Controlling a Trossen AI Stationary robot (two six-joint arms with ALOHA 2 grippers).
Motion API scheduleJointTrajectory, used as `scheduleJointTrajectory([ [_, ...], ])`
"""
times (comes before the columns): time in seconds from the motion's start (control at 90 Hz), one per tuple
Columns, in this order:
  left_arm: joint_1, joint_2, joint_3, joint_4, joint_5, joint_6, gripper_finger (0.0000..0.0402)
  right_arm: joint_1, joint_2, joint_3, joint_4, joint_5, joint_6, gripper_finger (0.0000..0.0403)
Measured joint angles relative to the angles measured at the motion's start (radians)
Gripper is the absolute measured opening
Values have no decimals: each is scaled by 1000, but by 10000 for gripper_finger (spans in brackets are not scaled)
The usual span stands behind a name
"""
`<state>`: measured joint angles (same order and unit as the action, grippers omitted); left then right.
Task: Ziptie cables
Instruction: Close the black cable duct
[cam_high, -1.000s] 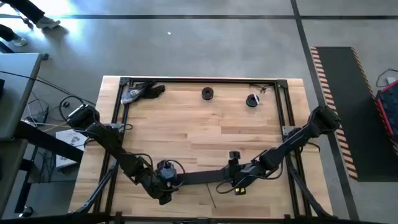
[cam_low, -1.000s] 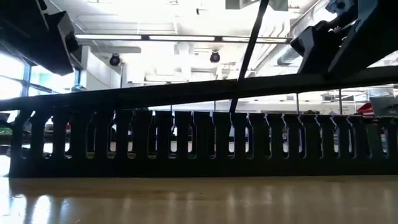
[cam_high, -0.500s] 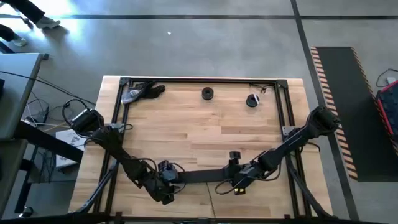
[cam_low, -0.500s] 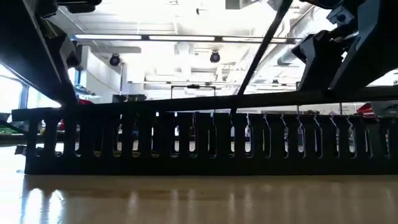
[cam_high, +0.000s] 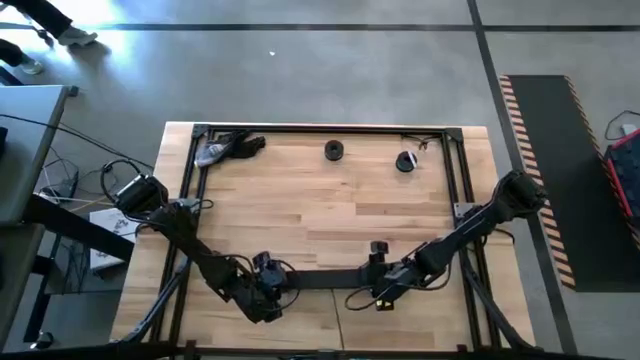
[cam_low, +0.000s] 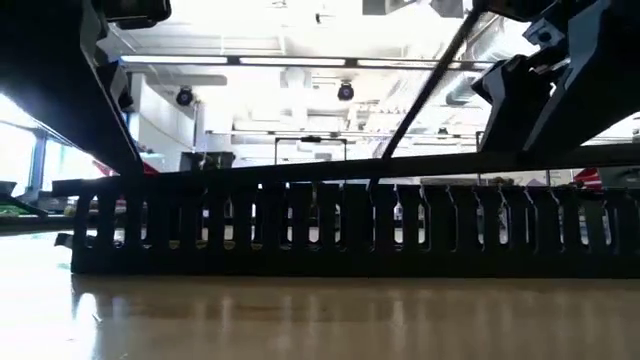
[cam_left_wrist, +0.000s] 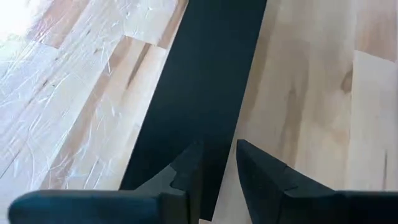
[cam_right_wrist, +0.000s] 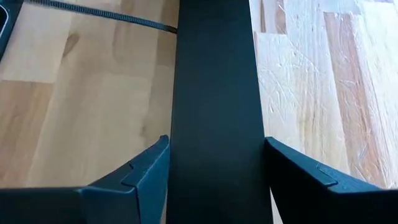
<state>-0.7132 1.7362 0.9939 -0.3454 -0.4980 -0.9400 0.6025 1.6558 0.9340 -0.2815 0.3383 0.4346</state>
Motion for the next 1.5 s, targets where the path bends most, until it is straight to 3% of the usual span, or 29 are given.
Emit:
scheduleJointTrajectory([
  [0.2,0,1,-1,-1,-12,0,56,0,0,0,-21,5,-9,245],
  [0.589,0,1,-1,-2,-10,-1,42,-1,0,0,-21,-83,-46,249],
  [0.922,0,1,-2,4,2,-1,42,-1,0,0,-49,-95,-1,250],
  [1.256,3,-2,-2,7,25,-1,42,-1,-3,30,-67,-66,2,250],
  [1.5,15,-2,-1,10,57,-1,42,2,-8,133,-205,12,-16,249],
])
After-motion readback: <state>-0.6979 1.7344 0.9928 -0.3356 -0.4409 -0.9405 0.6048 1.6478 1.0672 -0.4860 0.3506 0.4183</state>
